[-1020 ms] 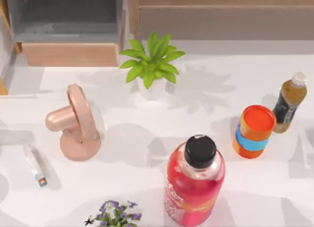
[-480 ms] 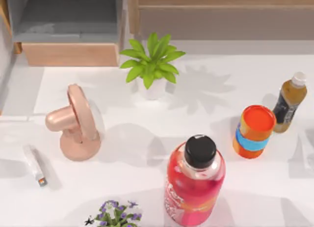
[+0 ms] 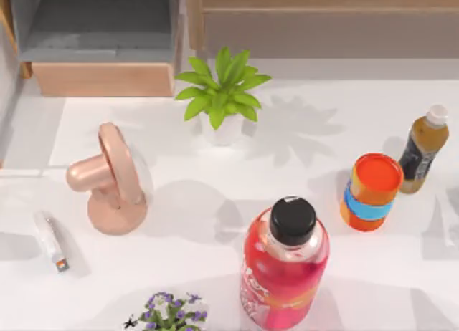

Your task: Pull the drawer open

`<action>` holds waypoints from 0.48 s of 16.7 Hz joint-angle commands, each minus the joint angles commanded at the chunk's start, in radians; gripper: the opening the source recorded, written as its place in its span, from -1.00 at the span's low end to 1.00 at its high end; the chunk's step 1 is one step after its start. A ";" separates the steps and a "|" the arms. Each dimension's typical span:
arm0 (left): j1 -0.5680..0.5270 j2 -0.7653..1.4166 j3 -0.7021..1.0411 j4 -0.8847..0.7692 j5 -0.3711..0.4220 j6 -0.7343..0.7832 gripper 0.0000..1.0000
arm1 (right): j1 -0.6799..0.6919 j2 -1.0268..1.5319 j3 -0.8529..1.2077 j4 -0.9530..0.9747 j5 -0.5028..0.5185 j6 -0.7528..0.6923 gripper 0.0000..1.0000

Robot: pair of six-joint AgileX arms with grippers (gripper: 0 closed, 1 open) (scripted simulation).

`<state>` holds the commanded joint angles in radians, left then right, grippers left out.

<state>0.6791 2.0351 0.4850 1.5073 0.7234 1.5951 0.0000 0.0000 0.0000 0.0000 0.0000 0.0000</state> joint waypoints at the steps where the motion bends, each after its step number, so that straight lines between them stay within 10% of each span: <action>1: 0.000 0.000 0.000 0.000 0.000 0.000 -0.25 | 0.000 0.000 0.000 0.000 0.000 0.000 1.00; 8: 0.000 0.000 0.000 0.000 0.000 0.000 0.81 | 0.000 0.000 0.000 0.000 0.000 0.000 1.00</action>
<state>0.6791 2.0351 0.4850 1.5073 0.7234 1.5951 0.0000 0.0000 0.0000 0.0000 0.0000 0.0000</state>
